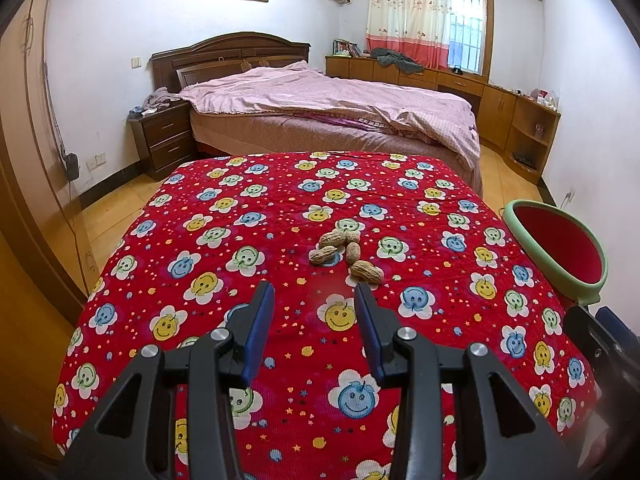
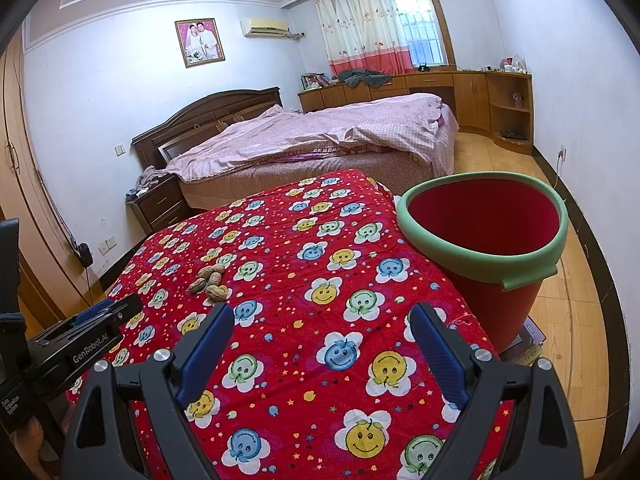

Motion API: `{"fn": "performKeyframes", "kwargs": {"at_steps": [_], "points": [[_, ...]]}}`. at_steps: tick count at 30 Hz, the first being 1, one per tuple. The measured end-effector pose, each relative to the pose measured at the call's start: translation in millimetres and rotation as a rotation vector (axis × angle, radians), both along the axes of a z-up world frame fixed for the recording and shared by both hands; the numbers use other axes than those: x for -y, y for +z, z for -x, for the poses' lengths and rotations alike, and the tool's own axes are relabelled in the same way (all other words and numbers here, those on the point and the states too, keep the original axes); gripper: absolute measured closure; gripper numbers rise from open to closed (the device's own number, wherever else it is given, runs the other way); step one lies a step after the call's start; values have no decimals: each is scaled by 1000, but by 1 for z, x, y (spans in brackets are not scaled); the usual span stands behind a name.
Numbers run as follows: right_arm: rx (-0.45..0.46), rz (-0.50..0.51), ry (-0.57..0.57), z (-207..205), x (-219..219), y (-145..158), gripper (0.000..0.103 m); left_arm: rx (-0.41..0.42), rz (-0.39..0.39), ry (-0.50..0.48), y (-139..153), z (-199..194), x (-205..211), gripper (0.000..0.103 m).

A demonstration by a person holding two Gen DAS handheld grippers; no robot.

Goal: Collect trash

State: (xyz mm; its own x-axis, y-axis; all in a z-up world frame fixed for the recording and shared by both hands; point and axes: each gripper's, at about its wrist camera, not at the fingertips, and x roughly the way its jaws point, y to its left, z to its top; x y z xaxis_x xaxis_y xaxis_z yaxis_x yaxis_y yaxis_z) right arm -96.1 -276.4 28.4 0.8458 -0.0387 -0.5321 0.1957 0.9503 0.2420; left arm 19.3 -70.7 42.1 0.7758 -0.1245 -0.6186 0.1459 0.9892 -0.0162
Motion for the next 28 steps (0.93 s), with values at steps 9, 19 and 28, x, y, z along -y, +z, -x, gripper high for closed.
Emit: {"fn": "performKeyframes", "kwargs": {"at_steps": [9,19,28], "points": [[1,0,0,0,0,0,12,5,0,6,1,1,-2,61],[3,-2,-3,0,0,-1,12,13,2,14,2,3,-4,61],[3,-3,-4,1,0,0,12,14,1,17,4,3,-6,61]]}}
